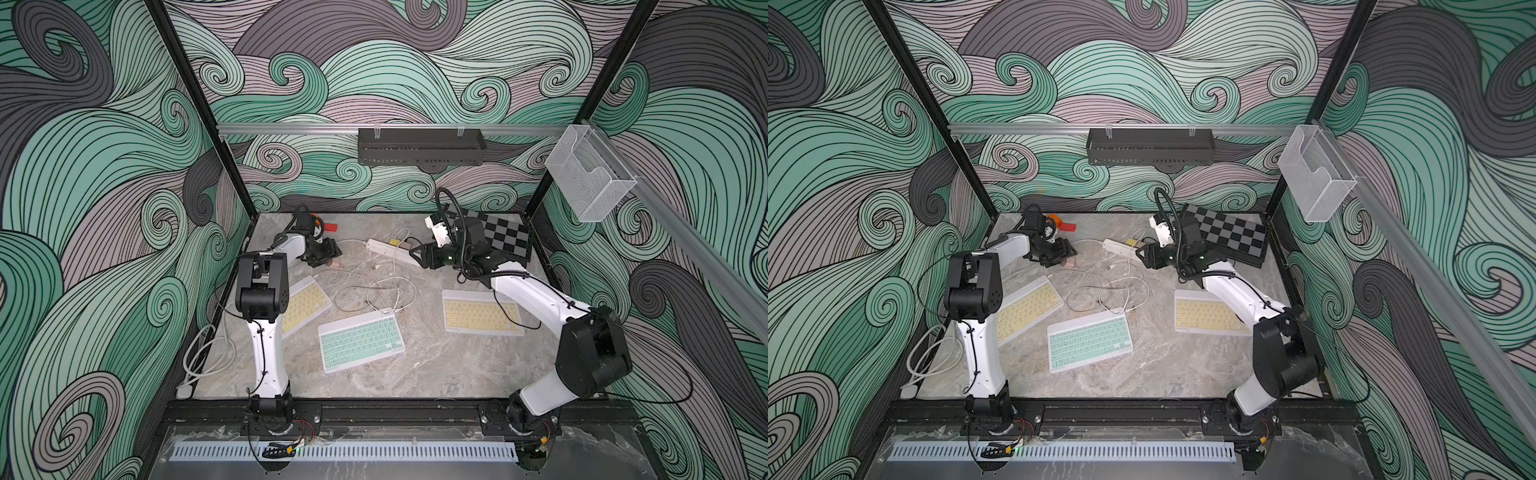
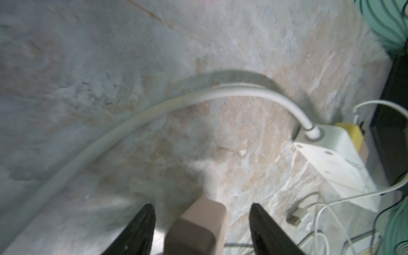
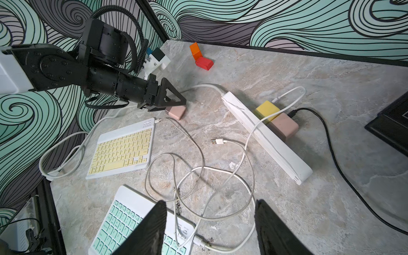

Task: Unplug the wireless keyboard
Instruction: Place the plug at the center of the board, then pick up the keyboard from the center of the board.

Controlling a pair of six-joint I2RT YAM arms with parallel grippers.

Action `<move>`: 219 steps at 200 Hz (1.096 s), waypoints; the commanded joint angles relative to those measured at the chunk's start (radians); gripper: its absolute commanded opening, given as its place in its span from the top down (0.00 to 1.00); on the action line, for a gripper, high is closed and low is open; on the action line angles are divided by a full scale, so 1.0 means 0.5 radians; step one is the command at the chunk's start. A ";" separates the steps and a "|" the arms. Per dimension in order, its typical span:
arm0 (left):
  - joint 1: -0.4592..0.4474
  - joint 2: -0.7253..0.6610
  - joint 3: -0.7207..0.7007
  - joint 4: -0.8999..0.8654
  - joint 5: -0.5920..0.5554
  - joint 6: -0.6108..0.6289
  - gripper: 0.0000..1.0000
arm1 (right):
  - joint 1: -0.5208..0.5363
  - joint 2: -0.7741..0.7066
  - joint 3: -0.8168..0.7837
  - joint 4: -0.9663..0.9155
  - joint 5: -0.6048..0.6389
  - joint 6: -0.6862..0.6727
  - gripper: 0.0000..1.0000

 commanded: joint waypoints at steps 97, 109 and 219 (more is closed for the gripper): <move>-0.133 -0.190 -0.038 -0.721 -0.485 1.293 0.47 | 0.010 0.016 -0.072 0.091 -0.123 0.050 0.36; -0.133 -0.144 -0.010 -0.722 -0.497 1.310 0.46 | 0.012 0.012 -0.077 0.089 -0.123 0.041 0.36; -0.130 0.005 0.070 -0.545 -0.621 1.386 0.41 | 0.012 0.033 -0.080 0.073 -0.146 0.007 0.36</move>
